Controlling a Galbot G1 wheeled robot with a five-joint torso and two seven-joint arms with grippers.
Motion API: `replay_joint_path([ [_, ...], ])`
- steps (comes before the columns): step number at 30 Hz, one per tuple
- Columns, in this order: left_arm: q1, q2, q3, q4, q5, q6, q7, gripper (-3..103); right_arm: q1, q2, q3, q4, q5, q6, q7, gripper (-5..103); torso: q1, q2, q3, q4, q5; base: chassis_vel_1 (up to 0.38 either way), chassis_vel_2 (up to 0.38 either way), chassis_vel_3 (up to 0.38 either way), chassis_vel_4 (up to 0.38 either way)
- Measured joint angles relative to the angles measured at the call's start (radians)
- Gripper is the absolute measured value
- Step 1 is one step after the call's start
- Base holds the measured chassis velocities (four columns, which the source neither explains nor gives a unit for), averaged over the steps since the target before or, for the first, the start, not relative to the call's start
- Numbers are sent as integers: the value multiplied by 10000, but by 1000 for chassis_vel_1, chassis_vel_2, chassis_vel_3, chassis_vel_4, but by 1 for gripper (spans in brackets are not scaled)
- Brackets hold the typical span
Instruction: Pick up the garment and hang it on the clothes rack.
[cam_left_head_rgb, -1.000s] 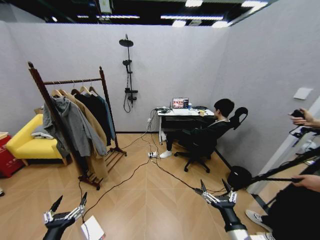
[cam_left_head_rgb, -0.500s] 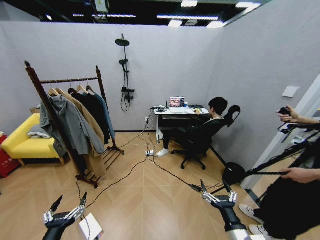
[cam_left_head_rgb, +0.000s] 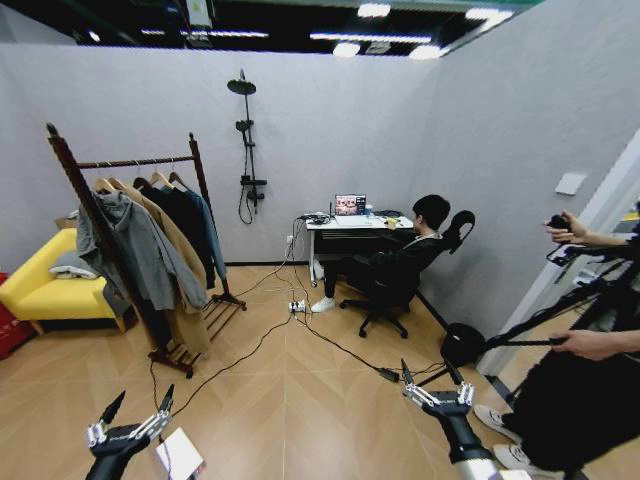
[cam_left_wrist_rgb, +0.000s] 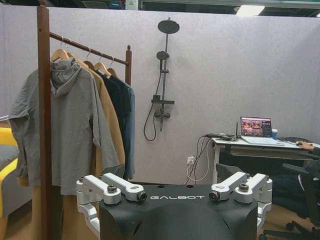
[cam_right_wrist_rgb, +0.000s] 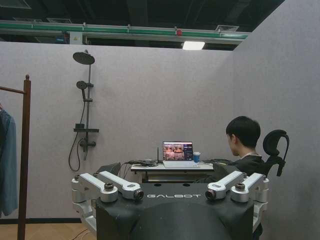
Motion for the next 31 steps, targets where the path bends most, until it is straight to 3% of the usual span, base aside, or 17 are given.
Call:
replay_joint_path([
  [31,0,0,0,1,0,1,0,100,0,0,0,0,0,0,0,100,1,0,1,4,0,0,0,0,0],
])
